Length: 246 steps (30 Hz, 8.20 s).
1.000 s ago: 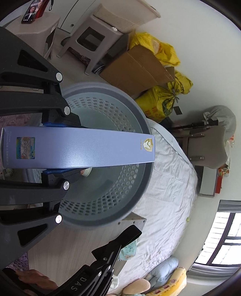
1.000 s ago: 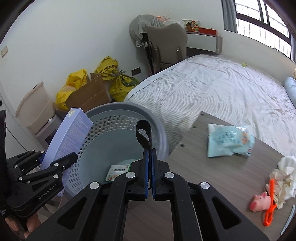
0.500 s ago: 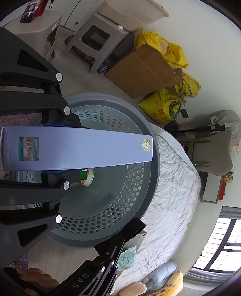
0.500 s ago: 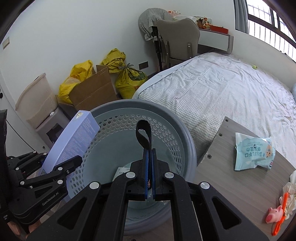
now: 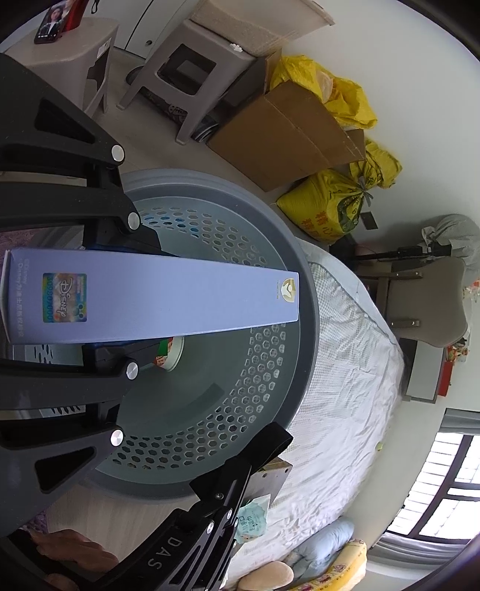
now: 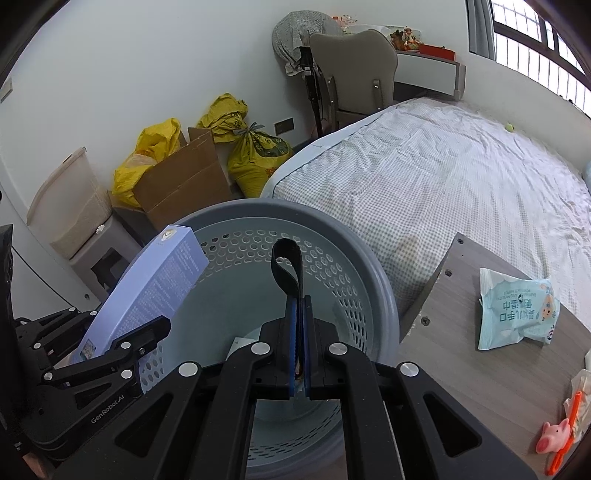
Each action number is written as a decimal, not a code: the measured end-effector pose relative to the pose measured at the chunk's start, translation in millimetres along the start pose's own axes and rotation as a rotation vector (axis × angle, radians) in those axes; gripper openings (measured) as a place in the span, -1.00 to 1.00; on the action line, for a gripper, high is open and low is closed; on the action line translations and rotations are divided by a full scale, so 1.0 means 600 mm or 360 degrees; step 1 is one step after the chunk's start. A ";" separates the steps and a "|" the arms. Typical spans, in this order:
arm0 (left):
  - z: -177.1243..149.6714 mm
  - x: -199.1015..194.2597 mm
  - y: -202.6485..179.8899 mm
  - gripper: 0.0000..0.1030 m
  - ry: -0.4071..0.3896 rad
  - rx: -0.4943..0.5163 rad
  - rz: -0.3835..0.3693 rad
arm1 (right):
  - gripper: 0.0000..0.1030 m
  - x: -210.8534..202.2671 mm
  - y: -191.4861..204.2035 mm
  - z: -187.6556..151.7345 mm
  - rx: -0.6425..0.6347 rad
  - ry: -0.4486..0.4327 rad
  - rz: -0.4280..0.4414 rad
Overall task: Collect trash
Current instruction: 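Open both grippers to drop the box and band into the basket, then move both grippers back over the table toward the blue-white tube, then grasp the blue-white tube with the right gripper while the left gripper grasps the pink pig, then carry the tube and pink pig over the grey basket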
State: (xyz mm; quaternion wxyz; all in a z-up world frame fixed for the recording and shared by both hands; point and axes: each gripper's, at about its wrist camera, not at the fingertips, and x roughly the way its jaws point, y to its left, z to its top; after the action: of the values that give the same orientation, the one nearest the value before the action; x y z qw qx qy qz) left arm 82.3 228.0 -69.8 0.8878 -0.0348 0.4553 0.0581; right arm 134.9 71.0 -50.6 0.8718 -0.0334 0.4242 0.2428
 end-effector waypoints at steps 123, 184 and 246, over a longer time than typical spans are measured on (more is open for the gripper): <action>-0.079 -0.114 -0.469 0.76 -0.0098 0.0556 -0.0285 | 0.17 -0.367 -0.463 -0.403 0.0912 -0.0166 -0.0827; -0.079 0.010 -0.567 0.81 0.0071 0.0707 -0.0356 | -0.59 -0.383 -0.477 -0.400 0.0964 -0.0256 -0.0657; -0.032 -0.102 -0.308 -0.17 -0.0161 0.0411 -0.0282 | -0.59 -0.296 -0.278 -0.191 0.0575 -0.0274 -0.0306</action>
State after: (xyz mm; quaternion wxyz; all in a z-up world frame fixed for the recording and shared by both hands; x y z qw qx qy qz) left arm 56.2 38.4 -29.3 0.9083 0.0425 0.4089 -0.0779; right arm 34.5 -176.5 -13.9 0.9157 0.1040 0.3796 0.0807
